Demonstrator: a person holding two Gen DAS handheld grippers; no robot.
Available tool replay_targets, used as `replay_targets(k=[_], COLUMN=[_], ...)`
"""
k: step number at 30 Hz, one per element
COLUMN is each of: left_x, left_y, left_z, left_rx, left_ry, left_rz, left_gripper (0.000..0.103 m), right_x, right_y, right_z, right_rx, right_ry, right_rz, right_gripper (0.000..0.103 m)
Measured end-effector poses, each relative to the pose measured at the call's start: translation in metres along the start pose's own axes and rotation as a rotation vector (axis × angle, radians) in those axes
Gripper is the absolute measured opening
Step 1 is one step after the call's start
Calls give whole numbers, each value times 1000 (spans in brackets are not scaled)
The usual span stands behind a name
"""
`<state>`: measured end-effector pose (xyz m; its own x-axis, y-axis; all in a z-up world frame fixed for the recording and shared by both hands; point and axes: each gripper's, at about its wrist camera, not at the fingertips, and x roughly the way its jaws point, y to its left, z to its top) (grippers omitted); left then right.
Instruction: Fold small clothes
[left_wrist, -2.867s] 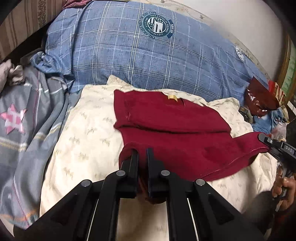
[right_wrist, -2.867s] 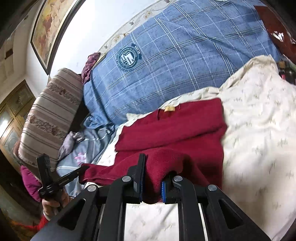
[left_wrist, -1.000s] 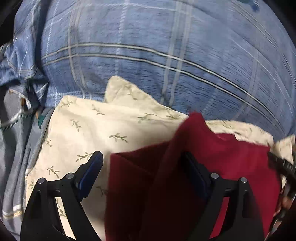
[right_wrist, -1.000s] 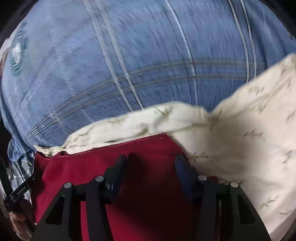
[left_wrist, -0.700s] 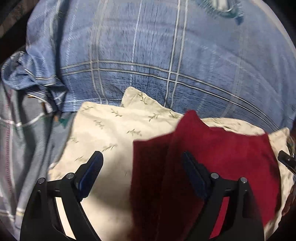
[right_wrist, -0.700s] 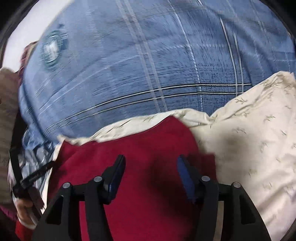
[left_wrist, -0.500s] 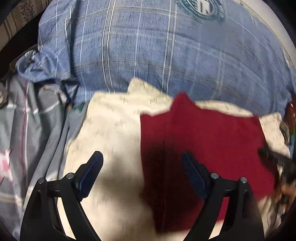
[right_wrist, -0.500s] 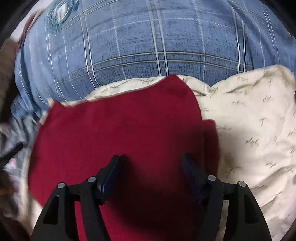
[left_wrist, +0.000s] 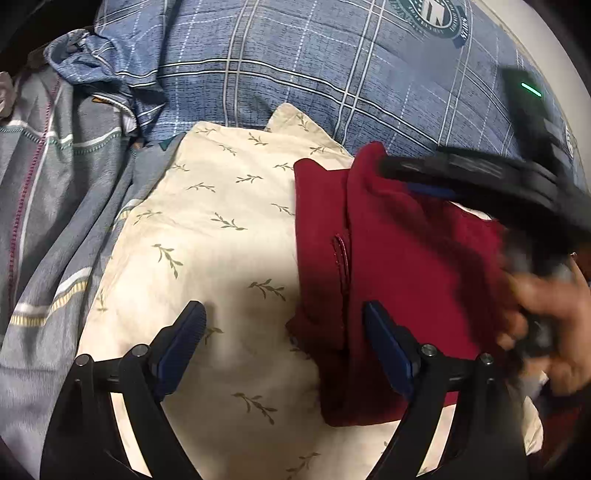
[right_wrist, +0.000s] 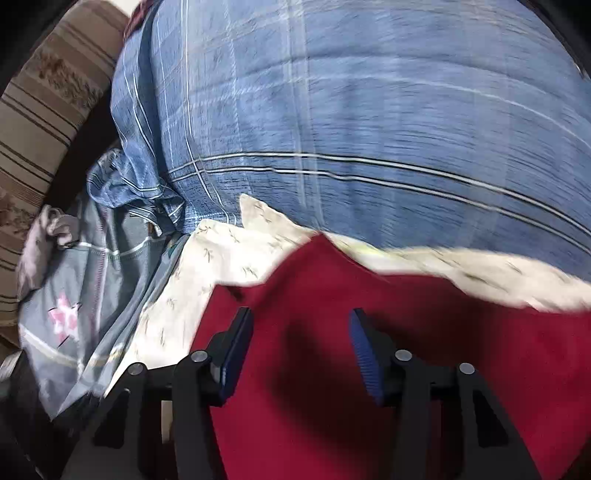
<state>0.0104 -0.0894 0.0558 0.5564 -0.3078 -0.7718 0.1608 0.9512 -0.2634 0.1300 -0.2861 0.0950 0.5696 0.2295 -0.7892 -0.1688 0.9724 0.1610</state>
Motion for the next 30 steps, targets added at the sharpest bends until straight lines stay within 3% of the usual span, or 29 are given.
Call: replay_targets(k=[4, 6, 9, 13, 18, 22, 27, 30], left_x=[6, 6, 5, 3, 2, 2, 3, 2], left_y=[4, 4, 2, 0, 1, -2, 2, 3], left_z=[3, 3, 2, 0, -1, -3, -3, -2], left_rx=[-27, -25, -24, -7, -16, -10, -28, -44], left_ry=[19, 18, 16, 4, 6, -3, 4, 12], left_rz=[-23, -20, -15, 0, -3, 7, -13, -28], left_gripper=[90, 90, 90, 90, 90, 90, 90, 90], right_x=[55, 62, 59, 35, 8, 35, 23, 22], right_y=[7, 8, 12, 10, 19, 12, 7, 17], right_z=[10, 9, 8, 7, -7, -12, 0, 2], right_rx=[25, 18, -12, 48, -12, 45, 125, 103], right_ry=[86, 93, 94, 97, 52, 138, 159, 173], right_rz=[-51, -69, -84, -7, -16, -5, 36, 34], right_gripper=[53, 56, 56, 56, 72, 74, 77, 78])
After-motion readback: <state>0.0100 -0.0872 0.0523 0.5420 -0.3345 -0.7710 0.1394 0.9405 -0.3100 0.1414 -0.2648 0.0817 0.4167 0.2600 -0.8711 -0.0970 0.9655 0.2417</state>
